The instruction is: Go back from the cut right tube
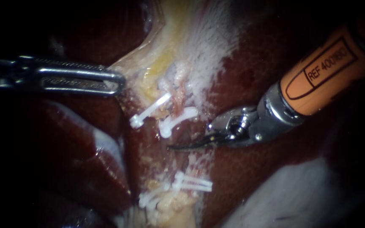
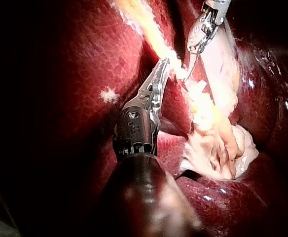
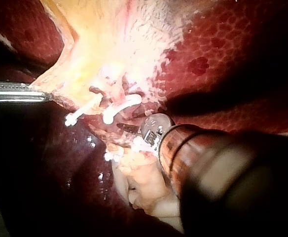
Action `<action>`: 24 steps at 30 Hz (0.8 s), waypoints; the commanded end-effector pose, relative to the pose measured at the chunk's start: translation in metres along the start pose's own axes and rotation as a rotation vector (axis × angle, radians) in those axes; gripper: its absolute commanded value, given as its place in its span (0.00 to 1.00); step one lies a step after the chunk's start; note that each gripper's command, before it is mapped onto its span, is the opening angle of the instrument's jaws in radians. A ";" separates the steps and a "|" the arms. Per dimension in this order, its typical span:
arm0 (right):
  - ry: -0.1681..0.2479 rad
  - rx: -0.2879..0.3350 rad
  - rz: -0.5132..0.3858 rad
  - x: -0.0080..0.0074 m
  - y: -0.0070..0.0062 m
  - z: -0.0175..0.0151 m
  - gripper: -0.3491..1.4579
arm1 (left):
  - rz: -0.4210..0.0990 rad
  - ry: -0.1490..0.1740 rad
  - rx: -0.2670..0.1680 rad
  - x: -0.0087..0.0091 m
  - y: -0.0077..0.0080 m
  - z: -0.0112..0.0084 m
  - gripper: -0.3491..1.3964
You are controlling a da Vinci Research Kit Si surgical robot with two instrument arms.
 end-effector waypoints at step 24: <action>0.002 -0.005 -0.002 -0.0006 -0.0001 0.0003 0.48 | 0.000 0.000 0.001 0.0001 0.0000 -0.0001 0.07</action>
